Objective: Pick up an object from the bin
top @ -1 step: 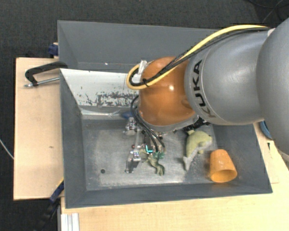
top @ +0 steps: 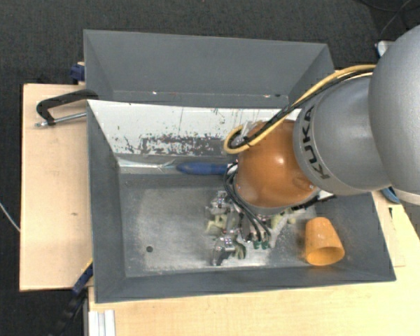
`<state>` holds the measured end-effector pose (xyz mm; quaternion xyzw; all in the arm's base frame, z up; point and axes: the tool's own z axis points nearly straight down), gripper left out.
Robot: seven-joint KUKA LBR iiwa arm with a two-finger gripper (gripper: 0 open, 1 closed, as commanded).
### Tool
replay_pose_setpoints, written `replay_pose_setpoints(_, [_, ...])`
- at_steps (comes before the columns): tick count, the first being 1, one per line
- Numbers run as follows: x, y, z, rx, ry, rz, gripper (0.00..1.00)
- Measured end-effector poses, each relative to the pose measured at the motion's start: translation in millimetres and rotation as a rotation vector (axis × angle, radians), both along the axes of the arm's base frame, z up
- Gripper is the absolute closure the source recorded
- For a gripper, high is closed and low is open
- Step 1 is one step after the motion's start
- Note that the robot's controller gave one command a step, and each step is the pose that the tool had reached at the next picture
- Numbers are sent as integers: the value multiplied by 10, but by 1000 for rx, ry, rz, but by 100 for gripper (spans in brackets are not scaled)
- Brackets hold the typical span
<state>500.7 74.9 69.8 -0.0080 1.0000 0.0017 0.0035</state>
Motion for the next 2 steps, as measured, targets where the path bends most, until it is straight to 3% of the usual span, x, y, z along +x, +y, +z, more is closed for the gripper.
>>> replay_pose_setpoints(1, [2, 31, 34, 0, 1, 5, 100])
replay_pose_setpoints(2, [129, -33, 1713, -4, -6, 265, 100])
